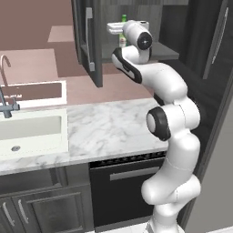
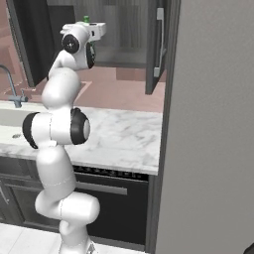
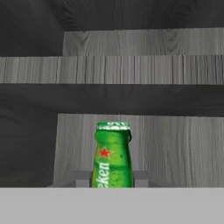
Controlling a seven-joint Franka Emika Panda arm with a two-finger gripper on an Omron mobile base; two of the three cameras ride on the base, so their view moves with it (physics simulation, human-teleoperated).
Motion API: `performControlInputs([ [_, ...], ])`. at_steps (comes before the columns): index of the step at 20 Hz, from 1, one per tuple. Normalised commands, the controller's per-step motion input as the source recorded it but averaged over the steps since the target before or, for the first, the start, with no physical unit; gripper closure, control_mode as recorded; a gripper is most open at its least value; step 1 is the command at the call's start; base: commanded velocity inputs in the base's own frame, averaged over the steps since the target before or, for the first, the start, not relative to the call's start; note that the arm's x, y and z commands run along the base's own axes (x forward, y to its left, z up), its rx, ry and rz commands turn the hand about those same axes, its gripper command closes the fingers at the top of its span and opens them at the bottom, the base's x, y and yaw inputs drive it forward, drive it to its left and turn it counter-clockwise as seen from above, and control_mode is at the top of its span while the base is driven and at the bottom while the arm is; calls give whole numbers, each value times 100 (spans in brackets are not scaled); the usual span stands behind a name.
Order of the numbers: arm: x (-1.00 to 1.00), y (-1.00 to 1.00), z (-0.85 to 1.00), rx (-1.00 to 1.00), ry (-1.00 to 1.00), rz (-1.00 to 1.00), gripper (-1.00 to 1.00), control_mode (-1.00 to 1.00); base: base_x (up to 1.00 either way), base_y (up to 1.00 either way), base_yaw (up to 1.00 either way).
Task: Pick the beer from the counter and place it in the open cabinet.
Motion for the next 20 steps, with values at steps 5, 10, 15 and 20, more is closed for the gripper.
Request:
performControlInputs([
  [5, 34, 0, 0, 0, 0, 0, 100, -100, 0, 0, 0],
  [10, 48, 0, 0, 0, 0, -2, 100, -100, 0, 0, 0],
  [15, 24, 0, -8, 0, 0, -1, 100, -100, 0, 0, 0],
  [20, 21, 0, -19, -2, 0, 0, 100, -100, 0, 0, 0],
])
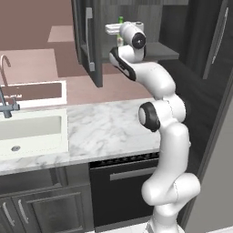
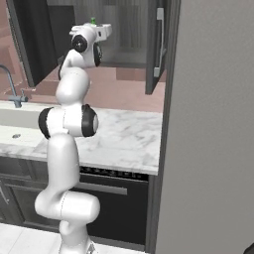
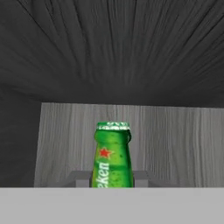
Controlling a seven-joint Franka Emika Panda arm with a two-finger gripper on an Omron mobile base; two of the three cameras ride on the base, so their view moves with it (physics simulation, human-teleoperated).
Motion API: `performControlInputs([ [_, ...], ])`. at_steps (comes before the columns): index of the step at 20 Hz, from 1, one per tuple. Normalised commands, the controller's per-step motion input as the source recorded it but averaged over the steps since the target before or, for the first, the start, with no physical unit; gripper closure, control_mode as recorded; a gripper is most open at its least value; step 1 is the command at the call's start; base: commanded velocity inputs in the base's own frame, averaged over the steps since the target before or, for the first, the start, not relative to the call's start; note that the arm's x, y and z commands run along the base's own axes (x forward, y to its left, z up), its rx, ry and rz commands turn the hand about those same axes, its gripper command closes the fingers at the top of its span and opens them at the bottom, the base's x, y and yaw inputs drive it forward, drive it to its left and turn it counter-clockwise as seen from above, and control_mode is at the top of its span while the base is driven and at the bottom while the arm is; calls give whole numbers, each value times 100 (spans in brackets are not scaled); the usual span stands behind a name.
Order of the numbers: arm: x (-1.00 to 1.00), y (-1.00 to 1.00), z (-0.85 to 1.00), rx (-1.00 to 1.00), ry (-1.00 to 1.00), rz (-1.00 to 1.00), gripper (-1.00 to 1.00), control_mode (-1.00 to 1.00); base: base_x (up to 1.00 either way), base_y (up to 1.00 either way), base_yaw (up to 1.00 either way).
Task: Pick the beer from the counter and place it in the open cabinet.
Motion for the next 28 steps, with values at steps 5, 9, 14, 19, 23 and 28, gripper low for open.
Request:
performControlInputs([
  [5, 16, -1, -27, -5, 0, 0, 100, -100, 0, 0, 0],
  [9, 4, -1, -22, -3, 0, 0, 100, -100, 0, 0, 0],
  [14, 0, 0, -4, 0, 0, 0, 100, -100, 0, 0, 0],
  [19, 0, -19, 0, 0, 0, 0, 100, -100, 0, 0, 0],
  [23, 0, -33, -2, 2, 0, 0, 100, -100, 0, 0, 0],
  [28, 0, -19, -1, 1, 0, 0, 100, -100, 0, 0, 0],
])
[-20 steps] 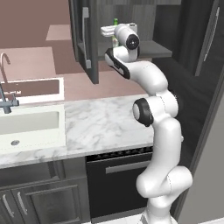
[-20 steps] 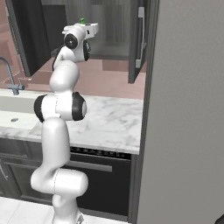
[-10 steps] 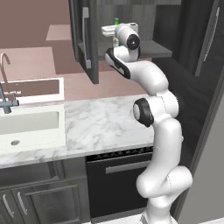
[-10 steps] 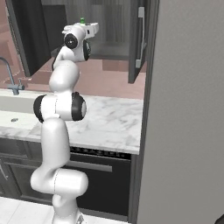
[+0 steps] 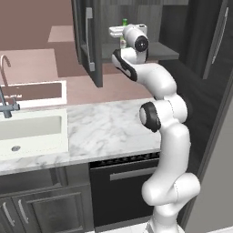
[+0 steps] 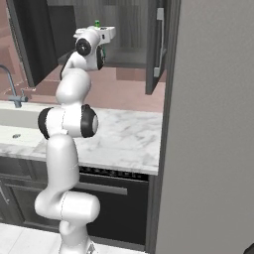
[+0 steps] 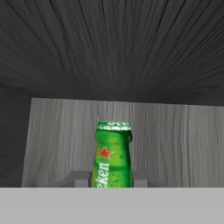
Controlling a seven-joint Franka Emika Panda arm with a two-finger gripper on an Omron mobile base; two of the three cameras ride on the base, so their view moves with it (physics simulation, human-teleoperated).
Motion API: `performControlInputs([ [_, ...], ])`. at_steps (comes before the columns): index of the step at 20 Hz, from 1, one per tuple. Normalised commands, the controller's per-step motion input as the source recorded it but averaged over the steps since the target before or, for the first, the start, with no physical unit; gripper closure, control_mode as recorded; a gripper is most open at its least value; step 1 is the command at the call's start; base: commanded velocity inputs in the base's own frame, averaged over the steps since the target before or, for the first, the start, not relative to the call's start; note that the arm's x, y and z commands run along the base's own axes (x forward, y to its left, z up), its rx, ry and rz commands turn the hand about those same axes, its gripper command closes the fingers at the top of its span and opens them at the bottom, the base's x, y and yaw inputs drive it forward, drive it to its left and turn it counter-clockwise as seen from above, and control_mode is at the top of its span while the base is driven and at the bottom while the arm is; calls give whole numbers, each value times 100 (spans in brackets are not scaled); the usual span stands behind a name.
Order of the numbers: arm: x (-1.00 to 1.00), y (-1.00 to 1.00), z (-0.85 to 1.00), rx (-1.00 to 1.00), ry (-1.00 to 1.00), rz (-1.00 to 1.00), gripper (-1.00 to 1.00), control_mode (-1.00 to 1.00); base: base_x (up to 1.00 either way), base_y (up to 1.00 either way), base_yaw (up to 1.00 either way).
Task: Pick the beer from the counter and place it in the open cabinet.
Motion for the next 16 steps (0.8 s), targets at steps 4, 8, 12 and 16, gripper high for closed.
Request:
performControlInputs([
  [4, 0, 0, 0, 0, 0, 0, -100, -100, 0, 0, 0],
  [8, 0, 0, 0, 0, 0, 0, -100, -100, 0, 0, 0],
  [12, 0, 0, 0, 0, 0, 0, -100, -100, 0, 0, 0],
  [16, -4, 0, 0, 0, 0, 0, -100, -100, 0, 0, 0],
])
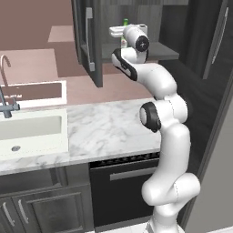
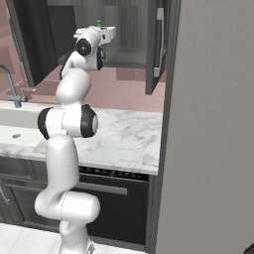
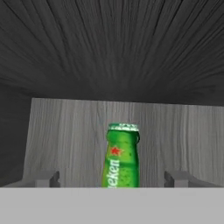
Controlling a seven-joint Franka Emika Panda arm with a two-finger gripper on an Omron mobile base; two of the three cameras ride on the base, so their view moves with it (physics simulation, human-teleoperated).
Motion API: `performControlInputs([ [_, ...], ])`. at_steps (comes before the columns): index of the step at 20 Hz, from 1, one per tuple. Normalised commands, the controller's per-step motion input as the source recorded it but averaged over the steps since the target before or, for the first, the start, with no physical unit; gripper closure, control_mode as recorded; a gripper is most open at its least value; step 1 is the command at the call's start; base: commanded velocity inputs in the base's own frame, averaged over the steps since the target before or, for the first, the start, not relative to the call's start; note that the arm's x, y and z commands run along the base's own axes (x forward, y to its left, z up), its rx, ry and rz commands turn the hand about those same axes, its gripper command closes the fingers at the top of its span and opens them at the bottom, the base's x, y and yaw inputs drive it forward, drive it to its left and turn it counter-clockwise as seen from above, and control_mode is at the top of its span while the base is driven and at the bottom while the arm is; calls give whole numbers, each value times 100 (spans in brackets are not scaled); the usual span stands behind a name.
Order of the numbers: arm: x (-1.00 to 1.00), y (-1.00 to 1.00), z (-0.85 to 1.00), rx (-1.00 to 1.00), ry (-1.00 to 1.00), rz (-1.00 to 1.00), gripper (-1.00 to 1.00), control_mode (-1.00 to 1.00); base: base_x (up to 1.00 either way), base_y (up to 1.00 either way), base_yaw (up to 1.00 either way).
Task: Pick the beer from the counter and place it in the open cabinet.
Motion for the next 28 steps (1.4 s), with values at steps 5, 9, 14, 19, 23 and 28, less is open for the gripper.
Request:
performControlInputs([
  [5, -23, 0, 0, 0, 0, 0, -100, -100, 0, 0, 0],
  [9, -63, 0, 0, 0, 0, 0, -100, -100, 0, 0, 0],
  [14, -94, 0, 0, 0, 0, 0, -100, -100, 0, 0, 0],
  [19, -100, -4, -7, 0, 0, -2, -100, -100, 0, 0, 0],
  [23, -100, -8, -33, 3, 0, -9, -100, -100, 0, 0, 0],
  [28, -100, -22, -87, 1, 0, -14, -100, -100, 0, 0, 0],
])
